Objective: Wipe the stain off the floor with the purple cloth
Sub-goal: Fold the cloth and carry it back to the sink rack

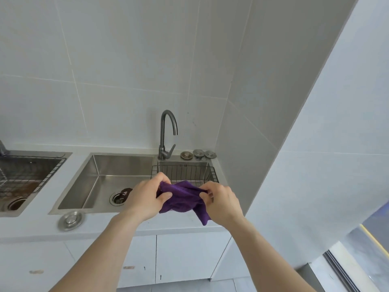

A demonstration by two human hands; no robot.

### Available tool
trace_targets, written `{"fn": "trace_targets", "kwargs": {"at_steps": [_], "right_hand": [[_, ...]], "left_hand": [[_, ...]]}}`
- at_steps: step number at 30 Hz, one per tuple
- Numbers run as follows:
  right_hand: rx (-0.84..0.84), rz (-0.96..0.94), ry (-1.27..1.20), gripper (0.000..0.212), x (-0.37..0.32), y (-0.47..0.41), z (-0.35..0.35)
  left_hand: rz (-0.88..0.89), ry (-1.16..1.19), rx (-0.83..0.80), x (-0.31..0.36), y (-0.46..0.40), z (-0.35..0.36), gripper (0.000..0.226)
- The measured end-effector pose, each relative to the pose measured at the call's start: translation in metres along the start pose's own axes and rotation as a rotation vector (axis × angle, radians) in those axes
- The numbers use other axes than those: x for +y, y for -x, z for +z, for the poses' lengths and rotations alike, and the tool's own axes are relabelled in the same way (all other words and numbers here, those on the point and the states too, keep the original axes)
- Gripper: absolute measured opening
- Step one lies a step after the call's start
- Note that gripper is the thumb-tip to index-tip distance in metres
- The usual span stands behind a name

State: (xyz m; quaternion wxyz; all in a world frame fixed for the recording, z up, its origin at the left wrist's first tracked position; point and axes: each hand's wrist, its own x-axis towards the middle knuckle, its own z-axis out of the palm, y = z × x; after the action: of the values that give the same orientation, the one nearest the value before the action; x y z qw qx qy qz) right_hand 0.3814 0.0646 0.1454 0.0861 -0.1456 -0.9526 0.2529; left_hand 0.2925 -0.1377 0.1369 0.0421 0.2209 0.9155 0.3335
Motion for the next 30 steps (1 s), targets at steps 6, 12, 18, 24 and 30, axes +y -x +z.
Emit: {"fn": "trace_targets", "kwargs": {"at_steps": [6, 12, 18, 24, 30], "right_hand": [[-0.101, 0.021, -0.008, 0.019, 0.030, -0.085, 0.048], [-0.242, 0.007, 0.007, 0.020, 0.069, -0.196, 0.092], [-0.324, 0.017, 0.037, 0.019, 0.108, -0.292, 0.124], [-0.318, -0.011, 0.087, 0.020, 0.148, -0.345, 0.169], [-0.482, -0.035, 0.176, 0.039, 0.186, -0.341, 0.210]], "left_hand": [[-0.079, -0.042, -0.039, -0.039, -0.078, 0.038, 0.015], [-0.179, -0.161, -0.110, -0.071, -0.179, 0.078, 0.019], [-0.243, -0.226, -0.186, -0.088, -0.271, 0.117, 0.029], [-0.280, -0.311, -0.221, -0.110, -0.326, 0.163, 0.032], [-0.310, -0.414, -0.352, -0.132, -0.334, 0.209, 0.040]]}}
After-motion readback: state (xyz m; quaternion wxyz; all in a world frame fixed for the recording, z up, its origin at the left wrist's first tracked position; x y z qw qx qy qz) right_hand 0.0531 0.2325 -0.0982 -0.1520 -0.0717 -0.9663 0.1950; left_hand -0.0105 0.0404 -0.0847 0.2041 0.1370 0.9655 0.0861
